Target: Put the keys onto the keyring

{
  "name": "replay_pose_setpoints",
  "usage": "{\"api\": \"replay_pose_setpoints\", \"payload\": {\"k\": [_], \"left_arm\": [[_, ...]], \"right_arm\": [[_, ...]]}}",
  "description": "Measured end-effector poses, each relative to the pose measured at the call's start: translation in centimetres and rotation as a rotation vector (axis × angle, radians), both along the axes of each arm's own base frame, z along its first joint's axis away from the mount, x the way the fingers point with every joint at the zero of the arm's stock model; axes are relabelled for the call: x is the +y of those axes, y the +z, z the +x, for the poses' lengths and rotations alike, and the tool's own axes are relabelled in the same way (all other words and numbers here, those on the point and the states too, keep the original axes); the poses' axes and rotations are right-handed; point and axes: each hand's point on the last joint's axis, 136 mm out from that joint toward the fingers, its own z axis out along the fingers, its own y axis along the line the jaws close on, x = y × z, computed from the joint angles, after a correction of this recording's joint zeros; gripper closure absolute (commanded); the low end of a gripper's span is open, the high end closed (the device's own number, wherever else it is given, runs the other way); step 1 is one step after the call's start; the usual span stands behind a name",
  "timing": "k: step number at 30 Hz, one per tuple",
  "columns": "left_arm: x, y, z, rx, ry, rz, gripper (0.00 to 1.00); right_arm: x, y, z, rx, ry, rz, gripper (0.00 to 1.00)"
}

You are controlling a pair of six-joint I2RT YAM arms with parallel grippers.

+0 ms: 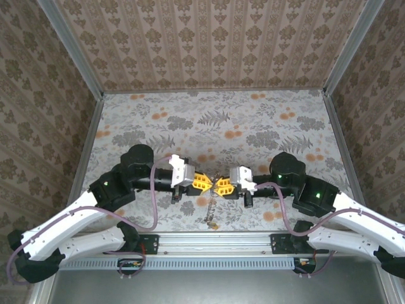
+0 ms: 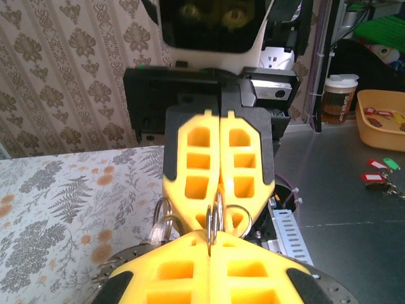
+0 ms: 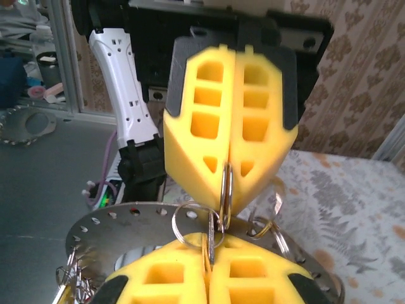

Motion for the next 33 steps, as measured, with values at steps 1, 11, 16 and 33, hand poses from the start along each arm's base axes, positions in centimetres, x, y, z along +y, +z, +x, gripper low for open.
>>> {"api": "replay_pose_setpoints", "payload": {"k": [1, 11, 16, 33], "left_arm": [[-0.1, 0.0, 0.1, 0.002, 0.002, -0.007, 1.00], [-0.7, 1.6, 1.0, 0.019, 0.022, -0.120, 1.00], [-0.7, 2.4, 1.0, 0.035, 0.013, -0.157, 1.00], [-0.2, 1.7, 1.4, 0.055, 0.033, -0.126, 1.00]], "right_arm": [[-0.1, 0.1, 0.0, 0.004, -0.002, 0.004, 1.00], [-0.3, -0.3, 1.0, -0.005, -0.064, -0.003, 1.00], [-0.4, 0.3, 1.7, -0.028, -0.098, 0.016, 0.90], [-2.6, 2.4, 1.0, -0.070, -0.144, 0.103, 0.71]]}}
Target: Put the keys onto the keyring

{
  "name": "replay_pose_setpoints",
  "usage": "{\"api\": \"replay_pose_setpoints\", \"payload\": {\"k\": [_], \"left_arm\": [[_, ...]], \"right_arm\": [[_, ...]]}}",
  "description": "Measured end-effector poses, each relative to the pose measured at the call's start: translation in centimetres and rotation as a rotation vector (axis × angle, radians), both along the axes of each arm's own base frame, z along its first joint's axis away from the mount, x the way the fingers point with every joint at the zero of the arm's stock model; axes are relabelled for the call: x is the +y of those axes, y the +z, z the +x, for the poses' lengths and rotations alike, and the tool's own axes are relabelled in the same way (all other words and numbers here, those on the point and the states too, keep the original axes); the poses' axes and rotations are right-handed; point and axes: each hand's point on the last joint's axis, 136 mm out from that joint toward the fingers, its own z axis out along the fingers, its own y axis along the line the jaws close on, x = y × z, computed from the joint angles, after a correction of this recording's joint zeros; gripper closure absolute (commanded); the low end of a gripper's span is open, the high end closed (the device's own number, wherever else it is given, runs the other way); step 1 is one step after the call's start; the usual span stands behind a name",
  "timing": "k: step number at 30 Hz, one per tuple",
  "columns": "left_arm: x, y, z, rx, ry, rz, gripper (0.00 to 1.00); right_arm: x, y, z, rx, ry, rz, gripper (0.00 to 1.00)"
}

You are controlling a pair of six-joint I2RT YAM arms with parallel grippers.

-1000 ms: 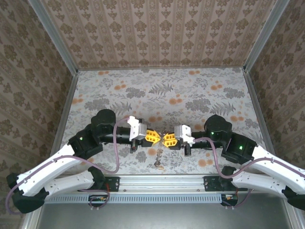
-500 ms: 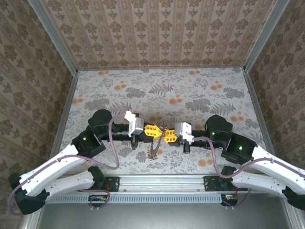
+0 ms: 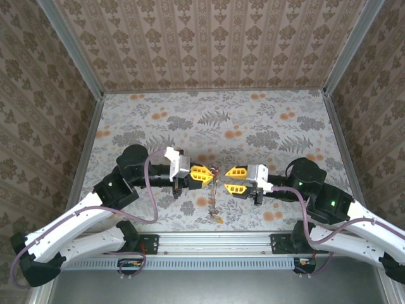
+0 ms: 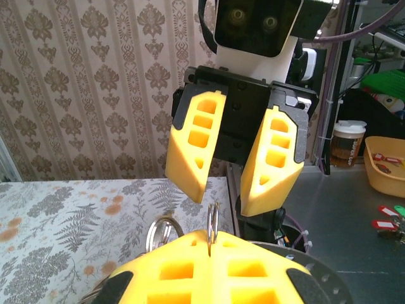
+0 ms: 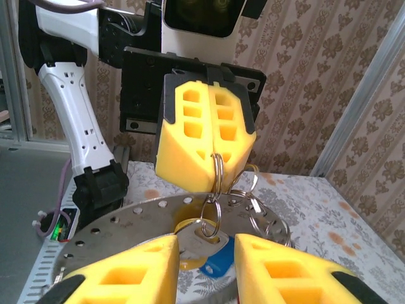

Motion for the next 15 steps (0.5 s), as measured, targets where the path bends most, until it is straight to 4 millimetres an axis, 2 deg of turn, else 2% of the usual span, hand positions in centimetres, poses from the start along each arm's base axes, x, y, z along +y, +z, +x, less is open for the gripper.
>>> {"api": "replay_pose_setpoints", "payload": {"k": [8, 15], "left_arm": [[0.1, -0.6, 0.2, 0.005, 0.006, 0.022, 1.00], [0.1, -0.8, 0.2, 0.006, 0.006, 0.033, 1.00]], "right_arm": [[1.9, -0.9, 0.5, 0.038, 0.040, -0.018, 0.74], [2.1, -0.7, 0.4, 0.038, 0.048, -0.004, 0.74]]}}
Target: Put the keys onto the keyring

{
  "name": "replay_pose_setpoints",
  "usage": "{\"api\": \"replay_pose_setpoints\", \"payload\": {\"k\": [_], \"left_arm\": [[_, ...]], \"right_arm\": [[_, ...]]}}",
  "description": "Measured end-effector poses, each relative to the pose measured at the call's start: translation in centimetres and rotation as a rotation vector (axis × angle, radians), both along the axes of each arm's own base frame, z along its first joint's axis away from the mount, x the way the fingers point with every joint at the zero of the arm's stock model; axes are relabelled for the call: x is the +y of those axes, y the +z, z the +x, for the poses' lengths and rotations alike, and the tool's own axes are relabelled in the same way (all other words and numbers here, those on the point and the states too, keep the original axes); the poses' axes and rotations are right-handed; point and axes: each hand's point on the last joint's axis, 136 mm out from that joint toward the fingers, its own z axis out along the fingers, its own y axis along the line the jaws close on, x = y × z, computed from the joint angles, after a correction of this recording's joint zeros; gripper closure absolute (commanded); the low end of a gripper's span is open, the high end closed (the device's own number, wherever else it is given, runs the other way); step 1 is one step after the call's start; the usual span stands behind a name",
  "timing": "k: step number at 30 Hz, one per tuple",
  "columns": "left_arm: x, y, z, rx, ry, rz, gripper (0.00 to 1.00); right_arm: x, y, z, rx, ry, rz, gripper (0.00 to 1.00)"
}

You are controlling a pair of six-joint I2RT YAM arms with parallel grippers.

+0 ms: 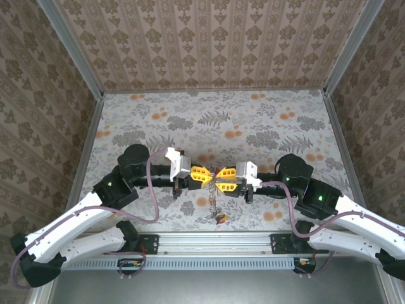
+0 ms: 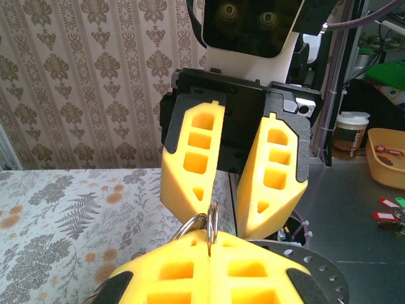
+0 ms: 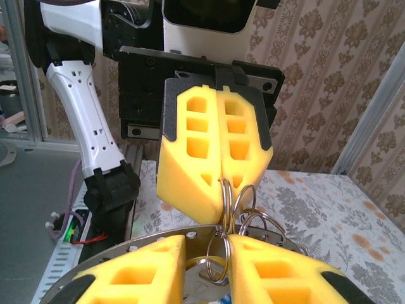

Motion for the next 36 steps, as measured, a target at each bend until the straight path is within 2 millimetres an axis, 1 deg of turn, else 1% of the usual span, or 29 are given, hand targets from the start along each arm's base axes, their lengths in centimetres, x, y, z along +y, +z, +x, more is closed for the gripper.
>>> {"api": "replay_pose_setpoints", "payload": {"k": [9, 11, 14, 16, 18, 23, 25, 28, 32, 36], "left_arm": [[0.02, -0.09, 0.00, 0.003, 0.001, 0.005, 1.00], [0.02, -0.07, -0.01, 0.003, 0.000, 0.005, 1.00], [0.04, -0.04, -0.12, 0.001, -0.006, 0.005, 1.00], [0.06, -0.01, -0.23, -0.002, -0.012, 0.005, 1.00], [0.07, 0.04, -0.24, -0.003, -0.012, 0.005, 1.00], [0.03, 0.06, -0.20, -0.006, -0.012, 0.005, 1.00], [0.03, 0.09, -0.19, -0.006, -0.011, 0.004, 1.00], [0.02, 0.13, -0.18, -0.006, -0.011, 0.005, 1.00], [0.06, 0.08, -0.21, -0.002, -0.011, 0.011, 1.00], [0.08, -0.14, -0.22, 0.002, -0.011, 0.020, 1.00]], "right_arm": [[0.32, -0.04, 0.07, 0.009, 0.007, 0.003, 0.75], [0.33, 0.05, 0.04, 0.012, 0.009, 0.007, 0.78], [0.37, 0.11, 0.07, 0.016, 0.009, 0.011, 0.86], [0.40, 0.14, 0.16, 0.018, 0.006, 0.014, 0.89], [0.43, 0.19, 0.17, 0.016, 0.007, 0.015, 0.88], [0.46, 0.19, 0.20, 0.015, 0.007, 0.016, 0.80], [0.50, 0.14, 0.22, 0.016, 0.007, 0.014, 0.79], [0.53, 0.13, 0.24, 0.017, 0.007, 0.014, 0.84], [0.57, 0.12, 0.29, 0.016, 0.006, 0.014, 0.85], [0.62, 0.03, 0.32, 0.018, 0.006, 0.012, 0.94]]}}
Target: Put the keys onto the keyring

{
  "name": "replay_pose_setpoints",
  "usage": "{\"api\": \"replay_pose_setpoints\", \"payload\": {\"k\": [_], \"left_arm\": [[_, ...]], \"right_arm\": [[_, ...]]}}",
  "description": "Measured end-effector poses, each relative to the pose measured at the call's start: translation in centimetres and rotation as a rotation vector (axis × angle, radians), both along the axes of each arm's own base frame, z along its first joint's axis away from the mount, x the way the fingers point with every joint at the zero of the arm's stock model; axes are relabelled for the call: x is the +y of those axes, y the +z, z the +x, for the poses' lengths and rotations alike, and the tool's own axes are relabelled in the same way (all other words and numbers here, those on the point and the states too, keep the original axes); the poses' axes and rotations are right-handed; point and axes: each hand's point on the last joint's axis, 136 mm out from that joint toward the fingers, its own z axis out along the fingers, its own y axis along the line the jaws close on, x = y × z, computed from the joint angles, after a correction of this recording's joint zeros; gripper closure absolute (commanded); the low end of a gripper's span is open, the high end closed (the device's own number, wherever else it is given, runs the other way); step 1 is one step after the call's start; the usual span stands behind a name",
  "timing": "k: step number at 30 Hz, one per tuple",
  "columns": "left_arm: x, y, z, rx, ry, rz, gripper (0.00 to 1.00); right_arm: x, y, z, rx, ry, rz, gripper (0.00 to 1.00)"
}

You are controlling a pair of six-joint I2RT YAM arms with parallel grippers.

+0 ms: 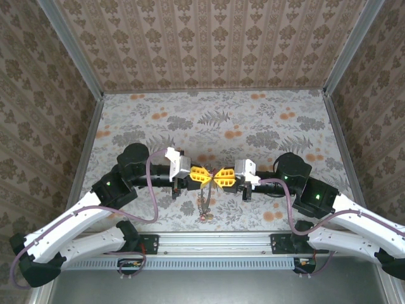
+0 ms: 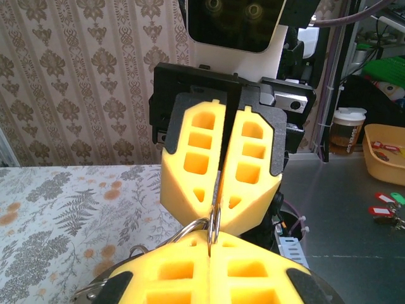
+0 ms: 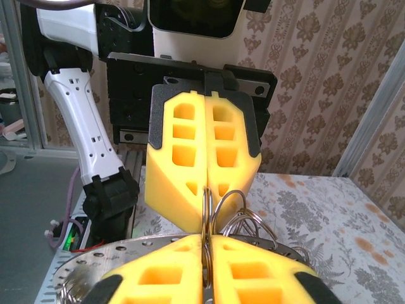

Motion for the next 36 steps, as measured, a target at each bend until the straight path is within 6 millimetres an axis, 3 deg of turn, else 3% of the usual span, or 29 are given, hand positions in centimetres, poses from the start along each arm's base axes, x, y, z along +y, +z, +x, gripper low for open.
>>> {"api": "replay_pose_setpoints", "payload": {"k": [2, 8, 10, 12, 13, 16, 23, 27, 32, 36], "left_arm": [[0.0, -0.1, 0.0, 0.000, 0.000, 0.006, 1.00], [0.0, 0.0, 0.2, -0.004, 0.010, 0.017, 1.00], [0.0, -0.1, 0.3, -0.006, 0.021, 0.025, 0.89], [0.2, -0.1, 0.5, -0.014, 0.037, 0.042, 0.67], [0.3, -0.3, 0.6, -0.015, 0.045, 0.062, 0.61], [0.7, -0.6, 1.1, -0.010, 0.093, 0.135, 0.55], [2.1, 1.0, 1.0, -0.064, 0.163, 0.202, 0.67], [1.8, -0.4, 0.4, -0.063, 0.139, 0.259, 0.68], [0.9, -2.7, 1.3, -0.056, 0.147, 0.355, 0.67], [0.7, -3.2, 1.6, -0.066, 0.151, 0.398, 0.66]], "right_arm": [[0.0, 0.0, 0.0, 0.001, 0.000, 0.001, 1.00], [0.0, 0.1, 0.1, 0.011, -0.007, -0.007, 1.00], [0.0, 0.0, 0.3, 0.017, -0.015, -0.016, 1.00], [0.1, -0.2, 0.6, 0.023, -0.023, -0.025, 1.00], [0.1, -0.3, 0.8, 0.026, -0.032, -0.030, 1.00], [0.1, -0.8, 1.7, 0.037, -0.066, -0.052, 1.00], [0.2, -3.2, 2.9, 0.073, -0.122, -0.136, 1.00], [0.2, -3.7, 3.0, 0.083, -0.127, -0.154, 1.00], [0.2, -3.7, 3.0, 0.082, -0.126, -0.157, 1.00], [0.1, -4.1, 2.9, 0.087, -0.126, -0.169, 1.00]]}}
